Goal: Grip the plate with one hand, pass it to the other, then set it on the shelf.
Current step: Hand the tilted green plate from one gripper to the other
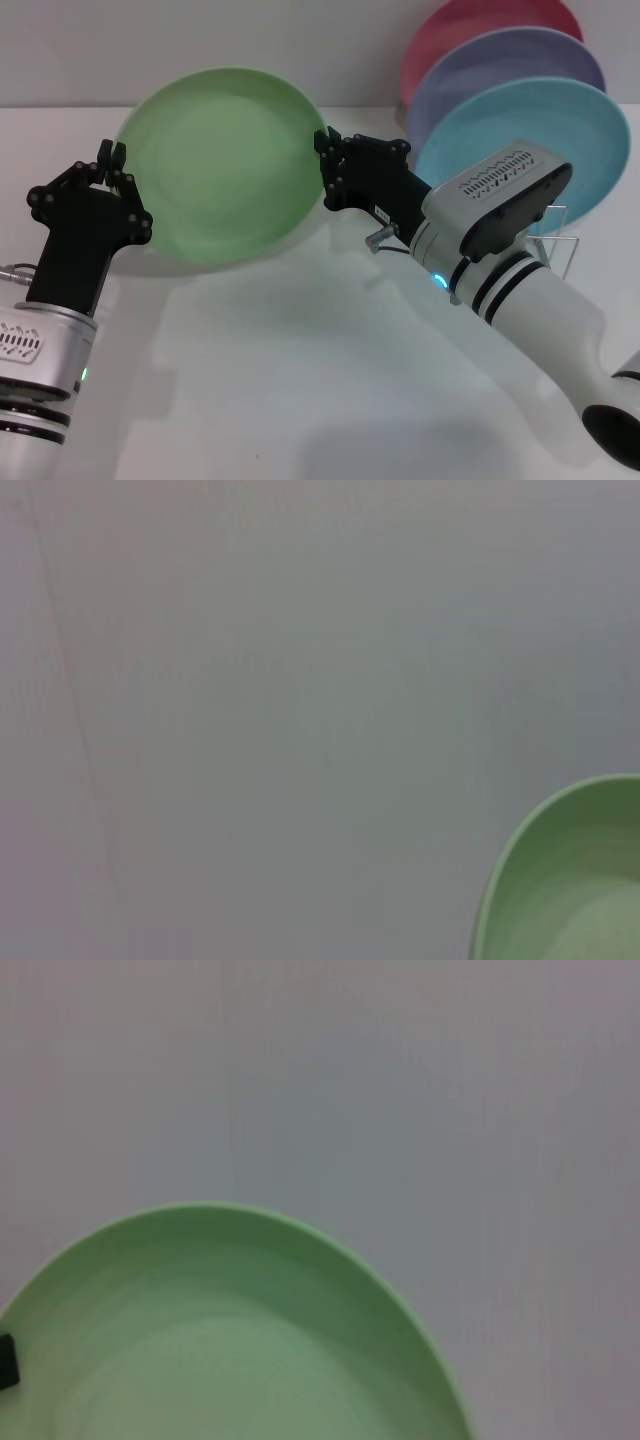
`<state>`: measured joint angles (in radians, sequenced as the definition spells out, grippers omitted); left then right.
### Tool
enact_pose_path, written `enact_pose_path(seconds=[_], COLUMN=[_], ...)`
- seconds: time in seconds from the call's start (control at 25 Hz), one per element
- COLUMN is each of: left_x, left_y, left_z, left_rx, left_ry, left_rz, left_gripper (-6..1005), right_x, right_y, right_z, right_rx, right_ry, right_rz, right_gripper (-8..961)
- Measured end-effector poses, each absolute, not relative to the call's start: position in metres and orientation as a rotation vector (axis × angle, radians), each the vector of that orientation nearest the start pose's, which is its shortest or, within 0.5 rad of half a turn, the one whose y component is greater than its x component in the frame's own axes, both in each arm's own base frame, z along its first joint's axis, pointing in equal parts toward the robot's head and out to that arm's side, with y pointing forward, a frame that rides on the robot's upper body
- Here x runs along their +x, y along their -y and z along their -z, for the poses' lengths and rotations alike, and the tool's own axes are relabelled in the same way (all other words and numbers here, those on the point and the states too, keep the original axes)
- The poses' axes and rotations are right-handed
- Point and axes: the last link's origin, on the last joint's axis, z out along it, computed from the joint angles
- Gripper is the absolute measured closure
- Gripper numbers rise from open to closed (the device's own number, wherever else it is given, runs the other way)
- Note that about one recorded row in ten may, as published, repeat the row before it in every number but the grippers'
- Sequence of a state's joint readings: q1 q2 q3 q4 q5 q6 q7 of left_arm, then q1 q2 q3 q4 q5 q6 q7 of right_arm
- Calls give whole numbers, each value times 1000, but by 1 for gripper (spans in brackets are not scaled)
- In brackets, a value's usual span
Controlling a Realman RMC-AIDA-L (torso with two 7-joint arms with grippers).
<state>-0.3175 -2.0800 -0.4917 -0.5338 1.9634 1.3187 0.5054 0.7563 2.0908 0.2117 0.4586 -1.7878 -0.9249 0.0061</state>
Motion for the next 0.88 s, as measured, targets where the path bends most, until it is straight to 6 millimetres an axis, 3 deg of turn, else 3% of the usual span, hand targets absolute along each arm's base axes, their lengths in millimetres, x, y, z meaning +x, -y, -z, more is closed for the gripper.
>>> enact_pose_path(seconds=[0.88], left_x=[-263], left_y=[-291], left_z=[54], left_rx=[-1595], left_ry=[164], left_rz=[611], left_gripper=[876], right_x=[179], right_y=[-364], right_z=[124], right_rx=[-2079], right_ry=[-479], right_rz=[-816], right_gripper=[921])
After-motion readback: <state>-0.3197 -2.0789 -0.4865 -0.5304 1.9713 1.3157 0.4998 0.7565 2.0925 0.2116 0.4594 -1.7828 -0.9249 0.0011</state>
